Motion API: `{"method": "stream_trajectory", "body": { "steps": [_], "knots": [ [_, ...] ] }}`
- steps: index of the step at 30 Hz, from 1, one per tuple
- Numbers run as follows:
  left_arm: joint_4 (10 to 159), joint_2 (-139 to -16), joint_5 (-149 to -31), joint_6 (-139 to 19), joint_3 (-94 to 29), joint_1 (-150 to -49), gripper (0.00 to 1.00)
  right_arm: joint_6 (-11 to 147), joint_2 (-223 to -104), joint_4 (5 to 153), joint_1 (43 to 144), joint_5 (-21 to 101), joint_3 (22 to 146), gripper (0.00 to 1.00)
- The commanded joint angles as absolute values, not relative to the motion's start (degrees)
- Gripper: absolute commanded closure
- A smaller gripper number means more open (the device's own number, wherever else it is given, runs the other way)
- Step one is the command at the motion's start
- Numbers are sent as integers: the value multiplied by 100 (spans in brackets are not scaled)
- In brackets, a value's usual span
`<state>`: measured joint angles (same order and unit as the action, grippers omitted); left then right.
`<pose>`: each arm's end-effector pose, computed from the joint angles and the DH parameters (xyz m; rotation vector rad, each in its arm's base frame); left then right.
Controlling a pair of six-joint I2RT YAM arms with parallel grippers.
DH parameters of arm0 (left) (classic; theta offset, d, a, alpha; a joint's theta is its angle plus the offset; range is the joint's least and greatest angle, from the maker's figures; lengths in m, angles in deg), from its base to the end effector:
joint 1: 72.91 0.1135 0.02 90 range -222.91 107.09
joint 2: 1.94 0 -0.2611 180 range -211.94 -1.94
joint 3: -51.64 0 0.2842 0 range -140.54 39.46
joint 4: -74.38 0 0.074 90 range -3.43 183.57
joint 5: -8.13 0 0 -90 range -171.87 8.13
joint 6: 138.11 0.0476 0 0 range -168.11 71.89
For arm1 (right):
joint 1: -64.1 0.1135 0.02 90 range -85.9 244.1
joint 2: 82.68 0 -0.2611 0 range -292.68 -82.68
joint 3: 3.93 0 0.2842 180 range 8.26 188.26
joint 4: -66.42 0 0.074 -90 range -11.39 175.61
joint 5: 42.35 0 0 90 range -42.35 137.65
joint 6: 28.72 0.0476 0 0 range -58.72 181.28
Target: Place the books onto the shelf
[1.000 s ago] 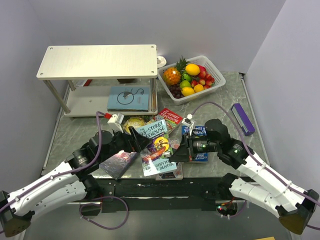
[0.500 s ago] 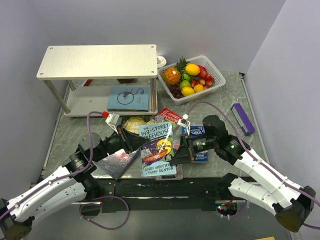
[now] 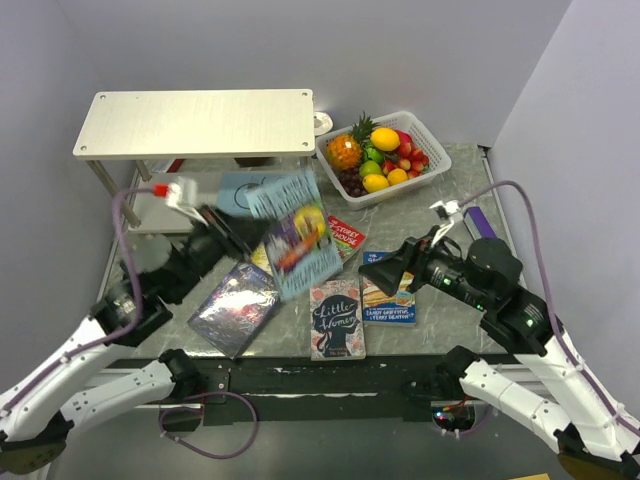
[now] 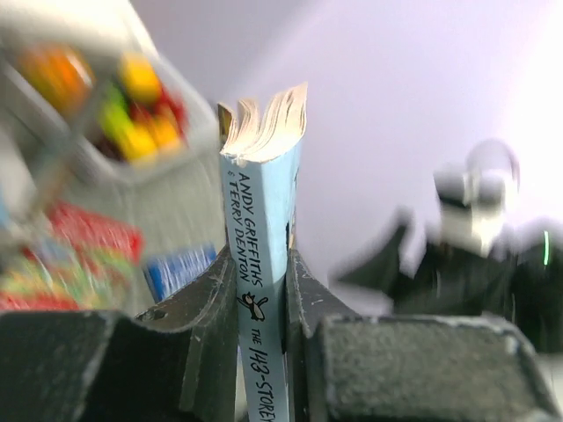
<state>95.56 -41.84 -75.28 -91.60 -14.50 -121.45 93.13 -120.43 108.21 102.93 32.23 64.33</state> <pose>0.1335 -0.1428 0.4173 -0.0301 1.6057 -1.1958 0.1291 0.1202 0.3942 -0.3249 1.8759 1.1067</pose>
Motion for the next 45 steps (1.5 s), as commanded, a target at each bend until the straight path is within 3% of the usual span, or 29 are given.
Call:
{"method": "stream_trajectory", "body": {
  "steps": [1,8,12,18,22,25,26,28,29,32,41,45],
  "knots": [
    [9106,-4675,-5113,-8934,-3074,-12064,99,9222,-11793,10507,10269,4553,6399,1],
    [7596,-5799,-3546,-9153,-3859,-11546,98,9248,-11810,10076,10260,4914,6196,1],
    [6935,-6389,-3862,-9662,-3894,-10521,99,9371,-11941,9777,10260,4853,6126,2],
    [7189,-7180,-5513,-11366,-3903,-8789,99,9503,-12108,9583,10269,4554,6082,2],
    [6952,-7217,-5858,-11763,-3386,-8548,98,9503,-12126,9575,10269,4572,6012,2],
    [7039,-7129,-5867,-11886,-2998,-8548,88,9503,-12126,9513,10269,4580,5941,2],
    [7075,-7093,-5849,-11869,-2832,-8548,74,9494,-12126,9504,10269,4580,5932,2],
    [7259,-6997,-5709,-11825,-2699,-8548,59,9503,-12152,9513,10269,4563,5915,2],
    [7320,-6953,-5665,-11799,-2594,-8539,46,9503,-12161,9530,10269,4563,5915,2],
    [7496,-6751,-5489,-11623,-2401,-8522,27,9520,-12153,9539,10260,4580,5862,2],
    [8637,-6539,-4655,-10727,-3128,-8434,1,9512,-12266,9539,10269,4607,5871,2],
    [9306,-6810,-4583,-10131,-3726,-8425,4,9459,-12284,9557,10260,4651,5915,2]
  ]
}}
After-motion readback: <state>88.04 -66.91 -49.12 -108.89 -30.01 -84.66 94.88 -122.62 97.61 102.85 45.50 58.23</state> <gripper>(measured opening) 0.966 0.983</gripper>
